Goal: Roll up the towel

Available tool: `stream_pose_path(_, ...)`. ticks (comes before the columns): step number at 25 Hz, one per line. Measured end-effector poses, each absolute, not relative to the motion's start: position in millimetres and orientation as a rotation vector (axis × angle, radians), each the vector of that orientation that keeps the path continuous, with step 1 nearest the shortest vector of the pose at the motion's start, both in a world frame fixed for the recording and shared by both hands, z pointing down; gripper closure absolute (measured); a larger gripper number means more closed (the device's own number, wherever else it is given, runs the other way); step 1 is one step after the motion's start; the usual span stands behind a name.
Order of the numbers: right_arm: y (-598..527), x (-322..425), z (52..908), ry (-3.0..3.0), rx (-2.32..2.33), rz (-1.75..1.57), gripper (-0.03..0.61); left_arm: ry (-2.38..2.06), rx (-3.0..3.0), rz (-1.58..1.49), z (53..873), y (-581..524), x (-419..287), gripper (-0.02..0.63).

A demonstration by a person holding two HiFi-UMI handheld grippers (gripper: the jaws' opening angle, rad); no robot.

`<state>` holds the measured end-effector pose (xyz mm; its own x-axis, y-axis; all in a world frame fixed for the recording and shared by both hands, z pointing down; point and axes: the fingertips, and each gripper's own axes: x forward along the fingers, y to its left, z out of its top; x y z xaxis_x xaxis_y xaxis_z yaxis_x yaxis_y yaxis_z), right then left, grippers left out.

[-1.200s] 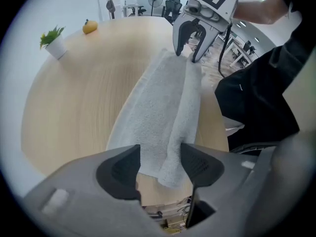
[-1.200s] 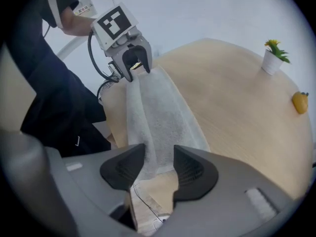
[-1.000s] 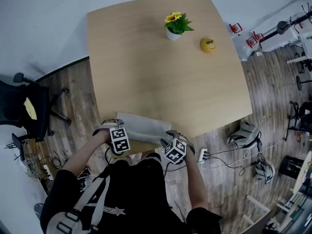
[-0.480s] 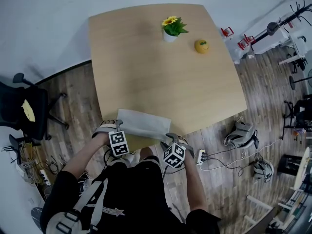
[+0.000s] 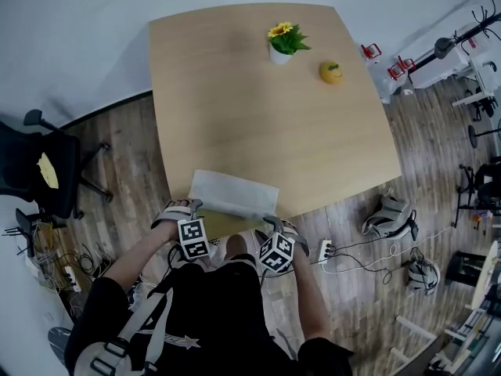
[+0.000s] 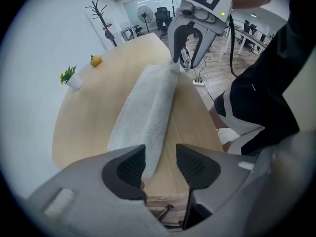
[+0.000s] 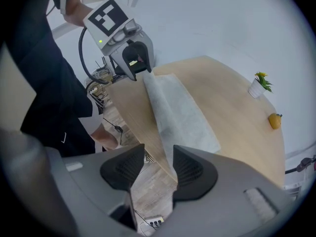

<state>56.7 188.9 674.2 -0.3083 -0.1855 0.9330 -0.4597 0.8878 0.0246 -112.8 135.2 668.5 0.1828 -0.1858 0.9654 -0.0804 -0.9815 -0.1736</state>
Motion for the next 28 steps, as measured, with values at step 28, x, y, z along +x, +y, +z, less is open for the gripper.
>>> stream_pose_path(28,166,71,697,-1.876,0.494,0.128,0.516,0.263,-2.263,-1.992,695,118,-104,0.545)
